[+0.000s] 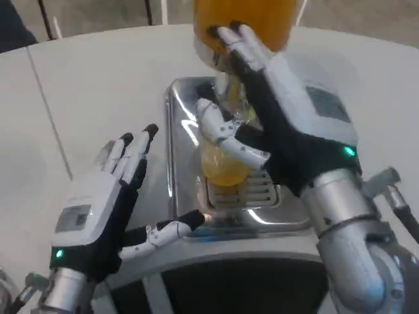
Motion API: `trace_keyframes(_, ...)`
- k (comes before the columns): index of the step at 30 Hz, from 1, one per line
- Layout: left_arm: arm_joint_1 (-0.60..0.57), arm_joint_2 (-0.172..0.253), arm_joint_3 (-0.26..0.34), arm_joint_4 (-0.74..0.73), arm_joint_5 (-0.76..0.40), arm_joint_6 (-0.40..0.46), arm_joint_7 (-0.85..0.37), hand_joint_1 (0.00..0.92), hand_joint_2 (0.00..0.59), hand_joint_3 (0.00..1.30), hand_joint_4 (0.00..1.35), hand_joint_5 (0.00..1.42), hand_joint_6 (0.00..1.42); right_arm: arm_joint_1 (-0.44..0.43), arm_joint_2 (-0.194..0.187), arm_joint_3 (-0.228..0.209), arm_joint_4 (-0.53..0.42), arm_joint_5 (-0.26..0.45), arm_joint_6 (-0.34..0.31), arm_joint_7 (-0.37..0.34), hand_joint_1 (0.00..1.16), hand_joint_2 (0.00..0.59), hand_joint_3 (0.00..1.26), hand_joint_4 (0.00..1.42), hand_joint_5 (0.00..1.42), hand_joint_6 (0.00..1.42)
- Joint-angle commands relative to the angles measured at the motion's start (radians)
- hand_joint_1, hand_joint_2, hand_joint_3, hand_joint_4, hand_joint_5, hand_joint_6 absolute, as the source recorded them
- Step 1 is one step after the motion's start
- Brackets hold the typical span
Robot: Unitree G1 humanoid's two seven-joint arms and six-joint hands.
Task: Grasp the cup under the faucet to collect the drink, then remove the cup.
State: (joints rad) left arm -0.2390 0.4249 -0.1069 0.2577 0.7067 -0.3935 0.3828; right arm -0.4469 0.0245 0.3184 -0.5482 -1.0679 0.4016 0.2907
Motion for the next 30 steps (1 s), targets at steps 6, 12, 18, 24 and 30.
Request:
trace_keyframes(6, -0.007, -0.003, -0.029, 0.019, -0.01, 0.0, 0.0, 0.082, 0.089, 0.0, 0.0, 0.0, 0.0, 0.119, 0.057, -0.067, -0.041, 0.215, -0.11, -0.246, 0.32, 0.554, 0.0, 0.0, 0.0, 0.1)
trace_keyframes(12, -0.023, -0.005, -0.043, 0.026, -0.002, 0.01, -0.004, 0.09, 0.08, 0.0, 0.0, 0.0, 0.0, 0.164, 0.06, -0.083, -0.08, 0.212, -0.094, -0.267, 0.34, 0.536, 0.0, 0.0, 0.0, 0.1)
trace_keyframes(18, -0.04, -0.012, -0.053, 0.046, -0.011, 0.005, -0.007, 0.108, 0.077, 0.0, 0.0, 0.0, 0.0, 0.275, -0.005, -0.085, -0.179, 0.17, -0.09, -0.199, 0.34, 0.538, 0.0, 0.0, 0.0, 0.1)
trace_keyframes(24, -0.065, -0.024, -0.055, 0.061, -0.014, 0.013, -0.001, 0.107, 0.073, 0.0, 0.0, 0.0, 0.0, 0.488, -0.107, -0.086, -0.295, 0.084, -0.177, -0.196, 0.46, 0.494, 0.0, 0.0, 0.0, 0.1)
trace_keyframes(30, -0.119, -0.015, -0.083, 0.09, -0.006, 0.031, -0.048, 0.092, 0.064, 0.0, 0.0, 0.0, 0.0, 0.609, -0.161, -0.138, -0.385, 0.017, -0.237, -0.158, 0.63, 0.426, 0.0, 0.0, 0.0, 0.1)
